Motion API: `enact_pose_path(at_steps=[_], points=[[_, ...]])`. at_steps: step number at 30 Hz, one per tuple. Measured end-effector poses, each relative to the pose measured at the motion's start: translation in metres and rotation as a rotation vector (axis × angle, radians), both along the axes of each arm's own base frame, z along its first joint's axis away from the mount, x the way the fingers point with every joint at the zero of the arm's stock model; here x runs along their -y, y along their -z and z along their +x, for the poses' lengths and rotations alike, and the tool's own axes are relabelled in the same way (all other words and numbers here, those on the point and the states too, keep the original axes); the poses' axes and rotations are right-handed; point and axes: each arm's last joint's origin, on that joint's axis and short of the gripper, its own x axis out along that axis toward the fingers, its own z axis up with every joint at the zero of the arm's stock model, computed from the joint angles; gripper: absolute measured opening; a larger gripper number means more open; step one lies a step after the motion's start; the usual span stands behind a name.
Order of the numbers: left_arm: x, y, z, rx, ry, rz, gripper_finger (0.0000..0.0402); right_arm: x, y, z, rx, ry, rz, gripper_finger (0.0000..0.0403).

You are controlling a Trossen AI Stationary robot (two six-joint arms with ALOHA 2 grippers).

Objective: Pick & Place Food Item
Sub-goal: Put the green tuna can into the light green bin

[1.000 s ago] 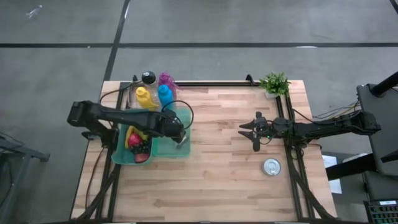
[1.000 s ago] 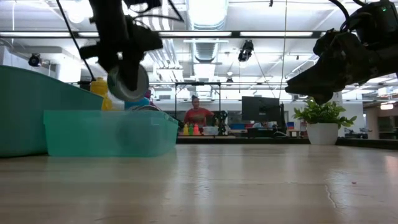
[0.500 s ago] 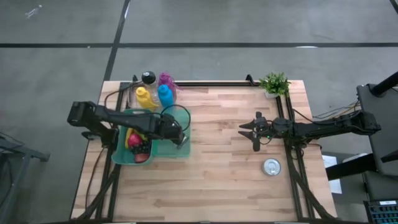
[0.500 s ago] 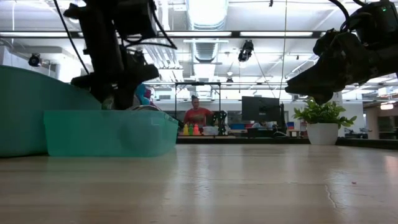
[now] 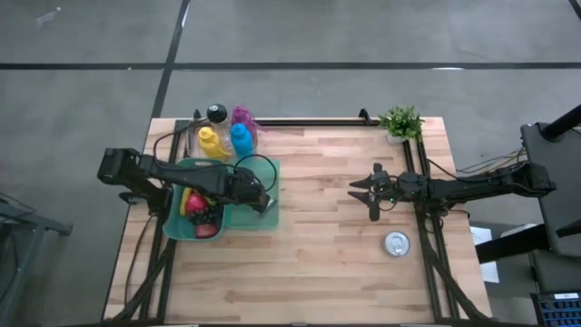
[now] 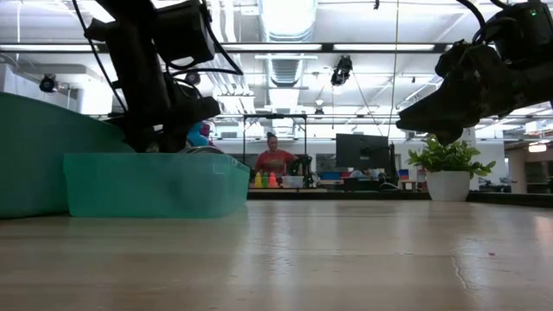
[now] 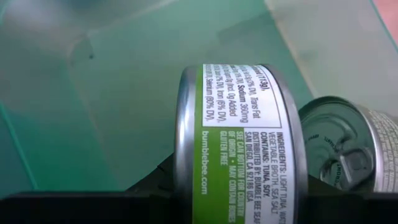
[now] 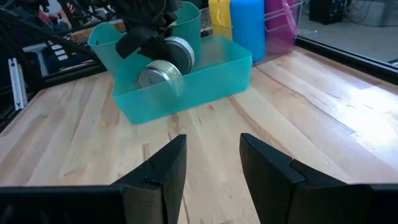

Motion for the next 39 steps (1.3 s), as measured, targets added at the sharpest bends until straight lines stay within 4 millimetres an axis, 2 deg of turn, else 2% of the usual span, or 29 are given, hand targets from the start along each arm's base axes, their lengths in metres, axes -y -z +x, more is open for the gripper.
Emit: enact_pose_path(at_steps=[16,24,39], points=[[0.0002,0.0008,-0.0005,-0.005,-0.001,-0.008,0.0125,0.0000,0.0001,0.0000,0.000,0.000,0.000,0.0147],[0.0003,0.0002,0.0003,-0.004,0.003,-0.011,0.0142,0.0000,0.0001,0.0000,0.000,0.000,0.000,0.0147],[0.0005,-0.0019,0.0009,0.004,0.008,-0.017,0.0147,0.0000,0.0001,-0.0001,0.000,0.000,0.000,0.0147]])
